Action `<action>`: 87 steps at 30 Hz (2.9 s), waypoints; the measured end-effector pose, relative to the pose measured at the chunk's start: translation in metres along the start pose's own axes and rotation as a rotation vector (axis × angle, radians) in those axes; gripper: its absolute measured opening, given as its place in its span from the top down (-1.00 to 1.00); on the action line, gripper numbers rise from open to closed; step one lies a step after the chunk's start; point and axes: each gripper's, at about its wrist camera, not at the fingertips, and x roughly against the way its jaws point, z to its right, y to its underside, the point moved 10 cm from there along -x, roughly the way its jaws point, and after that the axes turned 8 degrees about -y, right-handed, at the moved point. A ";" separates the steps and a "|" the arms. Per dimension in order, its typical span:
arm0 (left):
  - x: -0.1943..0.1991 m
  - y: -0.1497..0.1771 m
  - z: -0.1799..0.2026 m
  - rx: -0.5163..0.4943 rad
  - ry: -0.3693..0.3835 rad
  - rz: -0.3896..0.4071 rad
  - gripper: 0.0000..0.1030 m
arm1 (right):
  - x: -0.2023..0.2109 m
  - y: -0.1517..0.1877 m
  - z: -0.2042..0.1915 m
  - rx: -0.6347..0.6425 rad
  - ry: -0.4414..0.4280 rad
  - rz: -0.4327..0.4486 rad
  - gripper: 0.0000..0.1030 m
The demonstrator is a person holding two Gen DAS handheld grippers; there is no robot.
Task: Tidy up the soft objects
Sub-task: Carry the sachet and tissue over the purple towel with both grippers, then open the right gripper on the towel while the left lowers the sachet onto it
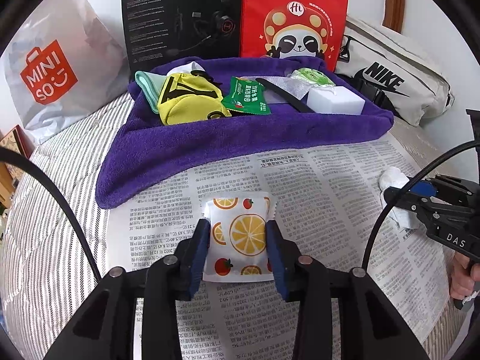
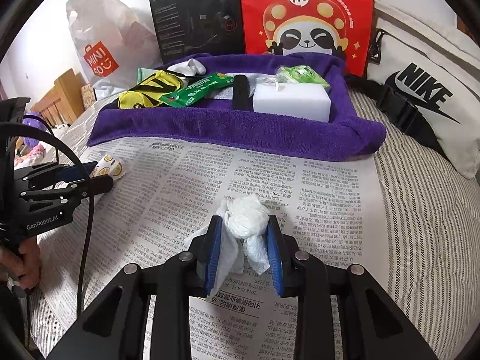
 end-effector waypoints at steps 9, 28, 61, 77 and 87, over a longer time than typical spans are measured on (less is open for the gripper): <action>0.011 -0.003 0.000 0.071 0.137 -0.040 0.56 | 0.028 -0.024 -0.011 0.003 -0.032 0.036 0.45; 0.035 -0.050 -0.027 0.082 0.113 0.003 0.56 | 0.028 -0.076 -0.016 0.024 -0.073 0.052 0.45; -0.018 -0.192 -0.039 0.073 0.119 0.069 0.56 | -0.060 -0.171 -0.028 0.089 -0.155 -0.062 0.44; -0.060 -0.178 -0.048 0.092 0.125 -0.003 0.55 | -0.111 -0.135 -0.032 0.127 -0.166 -0.197 0.37; -0.061 -0.178 -0.042 0.070 0.130 -0.004 0.54 | -0.111 -0.134 -0.040 0.158 -0.209 -0.206 -0.01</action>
